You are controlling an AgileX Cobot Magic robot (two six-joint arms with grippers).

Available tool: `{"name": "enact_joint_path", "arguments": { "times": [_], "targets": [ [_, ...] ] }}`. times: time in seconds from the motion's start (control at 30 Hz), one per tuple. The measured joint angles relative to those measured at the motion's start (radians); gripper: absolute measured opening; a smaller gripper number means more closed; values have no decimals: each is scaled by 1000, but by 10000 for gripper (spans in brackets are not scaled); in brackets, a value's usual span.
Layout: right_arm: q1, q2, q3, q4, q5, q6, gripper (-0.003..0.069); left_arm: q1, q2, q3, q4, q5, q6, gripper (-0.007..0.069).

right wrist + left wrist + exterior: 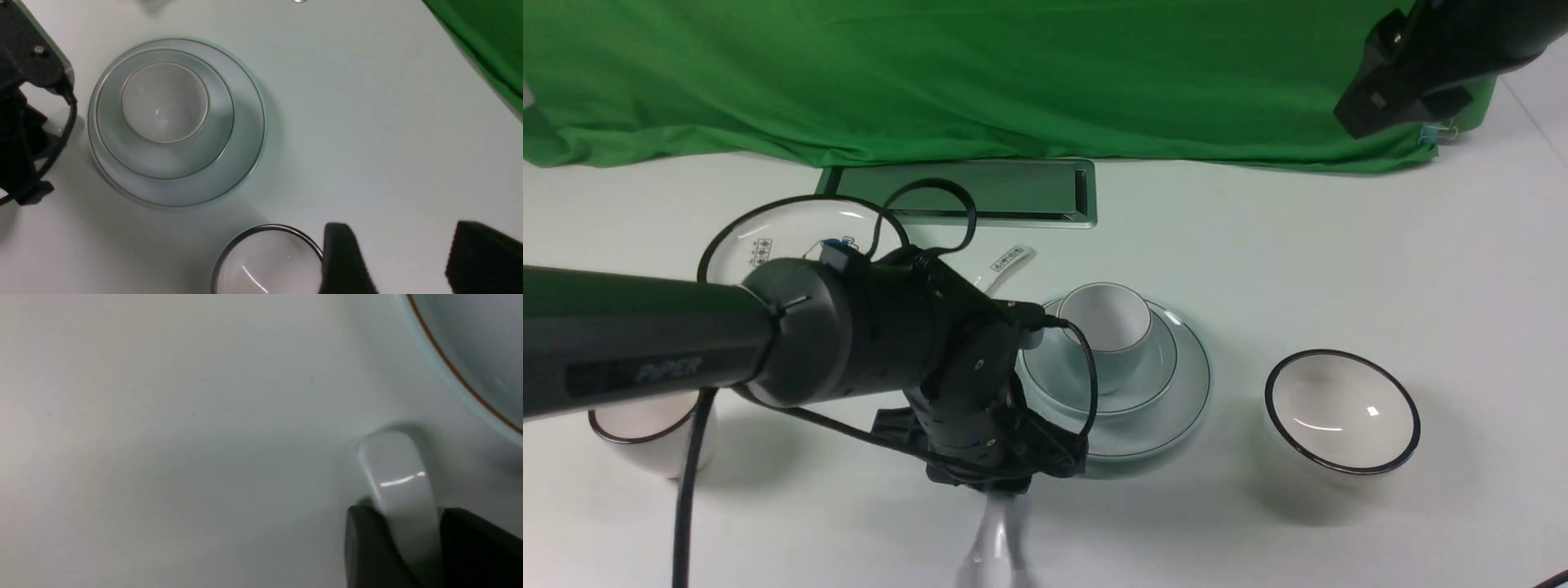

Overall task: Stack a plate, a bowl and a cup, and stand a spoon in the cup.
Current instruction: Use the left arm to grab a blue soup spoon, then use the left arm to put the blue soup spoon into the blue teacup in the middle

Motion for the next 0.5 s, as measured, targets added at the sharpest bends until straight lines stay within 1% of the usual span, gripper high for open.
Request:
{"name": "enact_joint_path", "arguments": {
  "times": [0.03, 0.17, 0.27, 0.33, 0.37, 0.4, 0.43, 0.47, 0.5],
  "targets": [
    [0, 0, 0, 0, 0, 0, 385, 9, -10, 0, 7, 23, 36, 76],
    [0, 0, 0, 0, 0, 0, 385, 49, -68, 10, 29, 99, 108, 79],
    [0, 0, 0, 0, 0, 0, 385, 68, -157, 12, 33, 80, 143, 79],
    [0, 0, 0, 0, 0, 0, 385, 69, -246, 12, 9, -12, 174, 79],
    [0, 0, 0, 0, 0, 1, 385, 65, -286, 12, -22, -82, 200, 79],
    [0, 0, 0, 0, 0, 1, 385, 61, -331, 12, -75, -199, 243, 79],
    [0, -1, 0, 0, 1, 1, 385, 59, -331, 12, -75, -217, 252, 79],
    [0, -3, 0, 0, 2, 1, 385, 50, -357, 12, -132, -352, 312, 79],
    [0, -7, 0, 0, 3, 3, 385, 42, -364, 12, -160, -468, 357, 79]
  ]
}}
